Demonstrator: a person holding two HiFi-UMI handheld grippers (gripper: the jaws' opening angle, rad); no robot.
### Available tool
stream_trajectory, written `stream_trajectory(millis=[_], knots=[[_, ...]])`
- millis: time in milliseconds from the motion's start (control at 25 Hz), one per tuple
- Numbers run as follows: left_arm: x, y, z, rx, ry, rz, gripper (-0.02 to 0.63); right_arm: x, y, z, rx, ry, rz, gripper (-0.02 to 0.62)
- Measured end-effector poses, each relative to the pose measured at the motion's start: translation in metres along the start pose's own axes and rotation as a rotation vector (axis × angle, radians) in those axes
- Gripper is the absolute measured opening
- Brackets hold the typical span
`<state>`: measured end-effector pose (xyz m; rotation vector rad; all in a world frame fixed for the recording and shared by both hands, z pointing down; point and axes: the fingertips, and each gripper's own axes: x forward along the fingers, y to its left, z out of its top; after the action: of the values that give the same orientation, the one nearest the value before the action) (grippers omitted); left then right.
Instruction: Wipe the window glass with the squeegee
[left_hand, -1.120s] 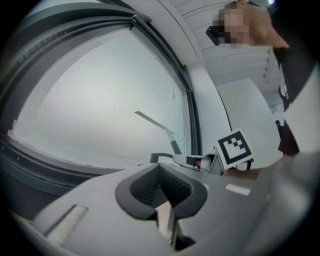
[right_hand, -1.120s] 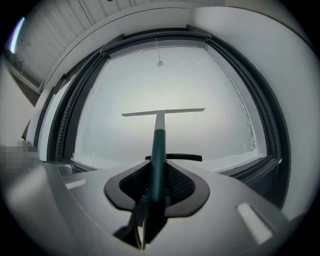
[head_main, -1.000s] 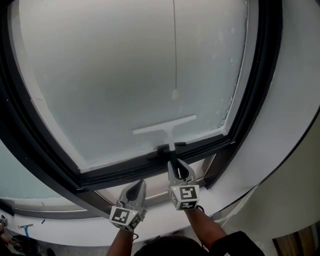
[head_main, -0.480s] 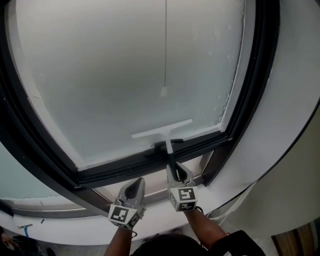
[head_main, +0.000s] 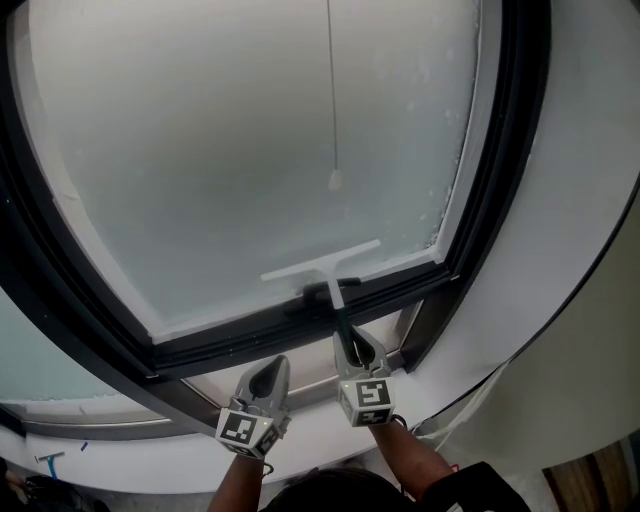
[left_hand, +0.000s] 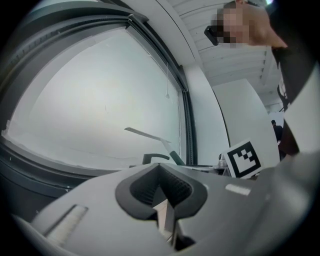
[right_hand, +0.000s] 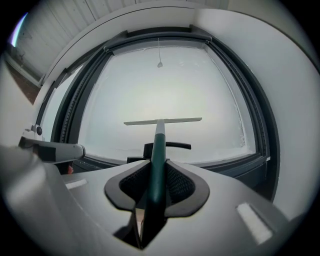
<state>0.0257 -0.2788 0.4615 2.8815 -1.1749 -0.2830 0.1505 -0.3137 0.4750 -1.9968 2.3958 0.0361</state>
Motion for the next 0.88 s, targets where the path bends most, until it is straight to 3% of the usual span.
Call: stream_trajectory(millis=[200, 400, 520, 720, 880], knots=[[0.005, -0.006, -0.002, 0.006, 0.004, -0.015, 0.000, -0.002, -0.018, 0.046, -0.004, -0.079, -0.015, 0.095], [0.014, -0.005, -0.001, 0.012, -0.018, -0.019, 0.000, 0.017, -0.057, 0.149, -0.054, -0.275, -0.035, 0.095], [0.020, -0.006, 0.006, 0.030, -0.038, -0.018, 0.000, 0.024, -0.078, 0.217, -0.034, -0.386, -0.033, 0.095], [0.040, -0.022, 0.034, 0.081, -0.090, -0.034, 0.000, 0.040, -0.104, 0.309, -0.029, -0.488, -0.026, 0.095], [0.059, -0.037, 0.050, 0.114, -0.138, -0.045, 0.000, 0.049, -0.123, 0.355, 0.000, -0.535, -0.002, 0.095]])
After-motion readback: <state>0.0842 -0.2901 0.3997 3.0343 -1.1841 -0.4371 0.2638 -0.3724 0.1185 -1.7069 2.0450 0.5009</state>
